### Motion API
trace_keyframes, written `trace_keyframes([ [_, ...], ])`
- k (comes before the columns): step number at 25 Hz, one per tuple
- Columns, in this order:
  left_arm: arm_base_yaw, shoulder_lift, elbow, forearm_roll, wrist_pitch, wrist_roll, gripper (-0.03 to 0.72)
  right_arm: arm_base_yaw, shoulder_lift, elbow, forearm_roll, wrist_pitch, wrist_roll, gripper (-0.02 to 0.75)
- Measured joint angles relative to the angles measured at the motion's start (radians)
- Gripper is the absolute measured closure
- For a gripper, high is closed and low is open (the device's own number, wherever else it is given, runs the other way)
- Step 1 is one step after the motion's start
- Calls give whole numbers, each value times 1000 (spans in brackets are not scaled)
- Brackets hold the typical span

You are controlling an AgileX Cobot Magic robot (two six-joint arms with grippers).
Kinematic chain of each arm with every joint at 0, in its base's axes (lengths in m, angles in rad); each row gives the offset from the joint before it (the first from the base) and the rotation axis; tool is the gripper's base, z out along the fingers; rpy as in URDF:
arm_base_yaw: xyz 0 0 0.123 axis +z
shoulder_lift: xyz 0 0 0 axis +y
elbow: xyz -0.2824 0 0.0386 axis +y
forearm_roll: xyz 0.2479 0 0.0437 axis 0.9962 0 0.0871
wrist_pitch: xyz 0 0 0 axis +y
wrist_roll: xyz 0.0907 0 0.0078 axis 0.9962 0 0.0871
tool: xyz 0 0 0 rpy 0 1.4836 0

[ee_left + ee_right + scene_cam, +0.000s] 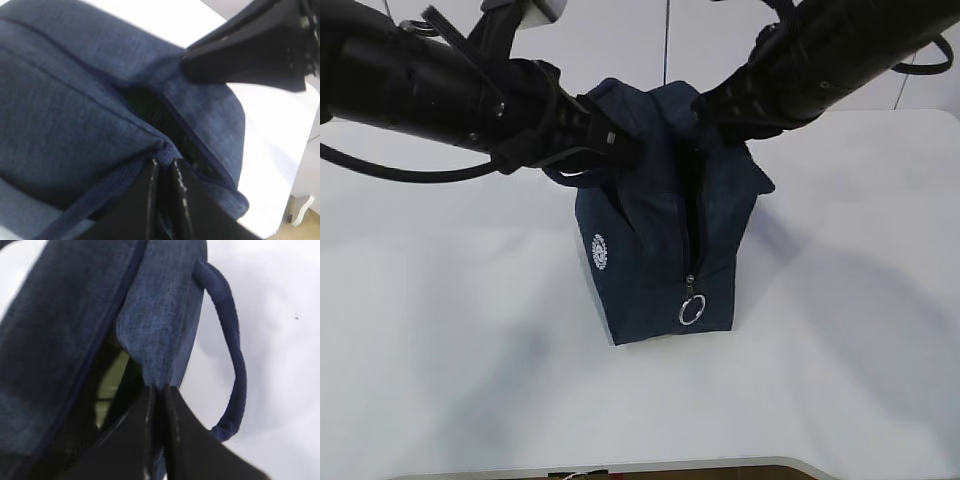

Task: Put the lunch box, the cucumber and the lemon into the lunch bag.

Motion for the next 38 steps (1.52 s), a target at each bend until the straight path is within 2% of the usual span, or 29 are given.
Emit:
trace_keyframes([
  [13, 0, 40, -8, 39, 3, 4, 687, -4, -7, 48, 78, -64, -32, 719],
  [24, 0, 44, -8, 58, 1, 4, 687, -4, -6, 50, 143, -67, -56, 717],
  [29, -2, 44, -8, 63, -46, 4, 687, -4, -6, 50, 205, -47, -105, 715],
  [38, -2, 44, -8, 63, -97, 4, 687, -4, -6, 50, 249, -30, -152, 711],
])
